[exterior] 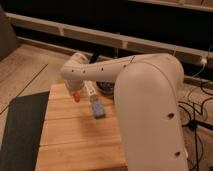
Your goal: Place the pepper in the ceramic bowl
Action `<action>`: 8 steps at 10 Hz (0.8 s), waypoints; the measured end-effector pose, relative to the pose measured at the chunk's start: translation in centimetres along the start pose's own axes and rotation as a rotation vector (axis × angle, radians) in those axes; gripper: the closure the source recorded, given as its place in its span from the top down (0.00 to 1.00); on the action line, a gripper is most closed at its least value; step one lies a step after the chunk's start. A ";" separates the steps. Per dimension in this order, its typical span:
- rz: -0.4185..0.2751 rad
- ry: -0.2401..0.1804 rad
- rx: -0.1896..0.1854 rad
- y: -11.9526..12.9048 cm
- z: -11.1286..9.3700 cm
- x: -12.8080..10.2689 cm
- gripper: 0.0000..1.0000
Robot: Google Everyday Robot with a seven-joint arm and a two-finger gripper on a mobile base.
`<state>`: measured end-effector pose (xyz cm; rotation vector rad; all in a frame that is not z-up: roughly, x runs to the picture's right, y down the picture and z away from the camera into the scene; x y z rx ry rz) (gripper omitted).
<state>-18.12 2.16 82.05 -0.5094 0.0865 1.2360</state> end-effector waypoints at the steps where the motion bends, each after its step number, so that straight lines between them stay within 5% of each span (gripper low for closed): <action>1: 0.000 0.000 0.000 0.0 0.0 0.0 0.00; 3: 0.006 0.005 0.017 -0.8 0.2 -0.3 0.00; 5: 0.069 -0.011 0.059 -4.7 0.0 -1.5 0.00; 8: 0.190 -0.128 0.127 -13.4 -1.7 -4.0 0.00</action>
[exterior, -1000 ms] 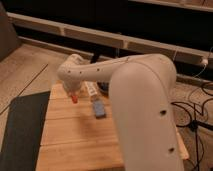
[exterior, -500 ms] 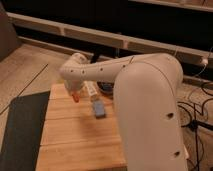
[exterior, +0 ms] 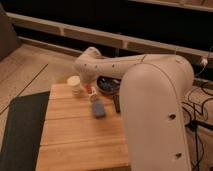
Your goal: Place the pepper in the ceramic bowl
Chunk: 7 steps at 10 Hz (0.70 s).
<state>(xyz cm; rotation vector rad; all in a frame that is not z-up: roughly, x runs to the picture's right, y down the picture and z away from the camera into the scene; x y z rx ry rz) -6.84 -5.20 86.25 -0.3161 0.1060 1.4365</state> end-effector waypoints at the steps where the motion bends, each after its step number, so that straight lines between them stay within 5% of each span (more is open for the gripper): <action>1: 0.021 -0.028 0.001 -1.2 0.0 -0.7 0.00; 3: 0.085 -0.112 0.015 -5.7 -0.1 -2.3 0.00; 7: 0.086 -0.116 0.012 -5.6 0.0 -2.4 0.00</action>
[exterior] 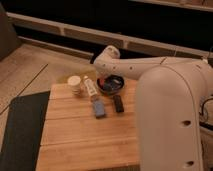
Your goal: Place the pepper in the ceramic bowl
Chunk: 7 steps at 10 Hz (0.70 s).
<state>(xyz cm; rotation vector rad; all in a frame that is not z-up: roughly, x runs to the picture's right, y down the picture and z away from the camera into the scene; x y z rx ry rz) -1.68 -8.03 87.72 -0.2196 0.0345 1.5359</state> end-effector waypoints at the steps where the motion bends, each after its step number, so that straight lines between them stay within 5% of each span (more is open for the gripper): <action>1: 0.005 0.001 0.006 -0.3 0.1 0.0 0.00; 5: 0.140 -0.015 0.080 -6.1 3.8 -1.6 0.00; 7: 0.160 -0.025 0.079 -6.5 5.3 -2.0 0.00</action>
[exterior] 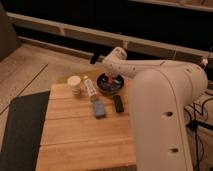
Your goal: Place the pepper in the ceramic bowl
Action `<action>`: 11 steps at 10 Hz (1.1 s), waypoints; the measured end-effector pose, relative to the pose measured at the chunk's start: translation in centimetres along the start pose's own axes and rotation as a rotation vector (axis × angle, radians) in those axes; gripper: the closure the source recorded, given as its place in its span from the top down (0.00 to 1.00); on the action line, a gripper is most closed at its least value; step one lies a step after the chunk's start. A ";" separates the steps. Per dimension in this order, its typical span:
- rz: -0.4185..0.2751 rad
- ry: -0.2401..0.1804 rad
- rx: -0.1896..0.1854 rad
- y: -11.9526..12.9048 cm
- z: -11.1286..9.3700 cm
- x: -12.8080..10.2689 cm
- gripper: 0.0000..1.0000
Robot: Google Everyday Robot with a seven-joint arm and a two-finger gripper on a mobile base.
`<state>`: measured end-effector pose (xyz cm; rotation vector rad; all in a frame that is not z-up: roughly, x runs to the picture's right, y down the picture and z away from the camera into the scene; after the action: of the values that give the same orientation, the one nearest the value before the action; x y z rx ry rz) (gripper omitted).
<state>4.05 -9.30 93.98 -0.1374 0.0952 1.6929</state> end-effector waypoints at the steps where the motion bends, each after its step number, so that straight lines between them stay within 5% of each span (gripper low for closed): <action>1: 0.005 0.007 -0.004 0.2 0.9 0.2 0.00; 3: -0.012 0.040 -0.002 0.9 2.9 1.4 0.00; 5: -0.084 0.080 0.050 1.3 5.2 2.6 0.03; 8: -0.125 0.146 0.116 0.9 7.5 4.0 0.34; 11: -0.108 0.183 0.109 1.5 8.3 4.1 0.64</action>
<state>1.81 -4.24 101.59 -0.2117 0.3109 1.5608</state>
